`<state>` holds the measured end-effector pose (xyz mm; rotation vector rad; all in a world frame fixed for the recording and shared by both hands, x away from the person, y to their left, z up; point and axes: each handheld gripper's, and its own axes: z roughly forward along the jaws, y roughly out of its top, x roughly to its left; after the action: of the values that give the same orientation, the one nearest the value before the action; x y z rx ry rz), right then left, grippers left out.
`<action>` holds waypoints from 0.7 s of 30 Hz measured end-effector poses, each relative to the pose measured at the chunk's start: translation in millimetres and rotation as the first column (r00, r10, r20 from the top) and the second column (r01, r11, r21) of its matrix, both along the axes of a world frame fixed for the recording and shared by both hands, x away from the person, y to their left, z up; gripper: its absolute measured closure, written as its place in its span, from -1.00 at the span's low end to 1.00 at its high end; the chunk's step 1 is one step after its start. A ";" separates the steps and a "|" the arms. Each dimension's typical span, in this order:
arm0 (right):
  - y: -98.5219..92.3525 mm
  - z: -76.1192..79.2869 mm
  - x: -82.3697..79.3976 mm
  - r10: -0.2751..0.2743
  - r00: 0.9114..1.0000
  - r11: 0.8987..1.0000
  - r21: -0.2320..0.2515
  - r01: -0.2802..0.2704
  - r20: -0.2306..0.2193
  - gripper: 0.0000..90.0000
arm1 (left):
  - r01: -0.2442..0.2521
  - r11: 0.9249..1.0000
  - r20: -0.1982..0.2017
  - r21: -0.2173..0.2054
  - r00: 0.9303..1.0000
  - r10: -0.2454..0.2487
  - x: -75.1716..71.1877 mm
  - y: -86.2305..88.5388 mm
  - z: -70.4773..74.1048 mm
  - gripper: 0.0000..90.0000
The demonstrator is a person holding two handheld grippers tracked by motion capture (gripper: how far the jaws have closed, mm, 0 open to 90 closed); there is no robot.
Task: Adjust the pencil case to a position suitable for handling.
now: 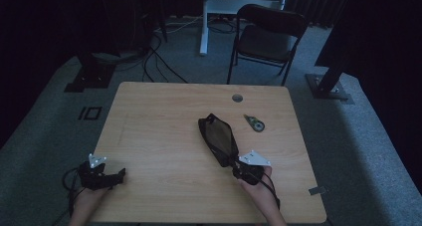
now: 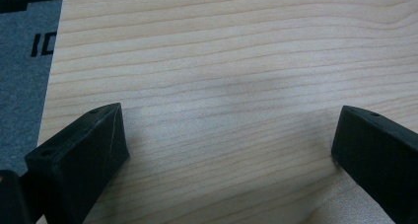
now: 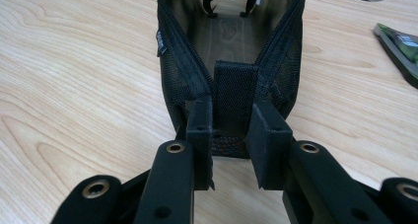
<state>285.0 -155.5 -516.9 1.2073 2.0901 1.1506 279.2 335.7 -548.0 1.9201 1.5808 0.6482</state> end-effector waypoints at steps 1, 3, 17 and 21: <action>-1.3 -0.2 -1.5 -0.003 1.000 1.000 -0.001 0.003 0.000 0.62 | 0.000 1.000 0.000 0.000 1.000 0.000 0.0 0.0 0.0 -0.99; -3.8 -0.2 -4.8 -0.001 1.000 1.000 -0.006 0.001 0.002 0.62 | 0.000 1.000 0.000 0.000 1.000 0.000 0.0 0.0 0.0 -0.99; -26.7 0.5 -23.6 -0.011 1.000 1.000 -0.013 0.011 -0.008 0.61 | 0.000 1.000 0.000 0.000 1.000 0.000 0.0 0.0 0.0 -0.99; -30.0 0.7 -29.6 -0.007 1.000 1.000 -0.016 0.007 -0.011 0.61 | 0.000 1.000 0.000 0.000 1.000 0.000 0.0 0.0 0.0 -0.99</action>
<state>255.4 -185.5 -516.2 1.2155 2.0976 1.1246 279.2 335.7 -548.0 1.9199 1.5808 0.6484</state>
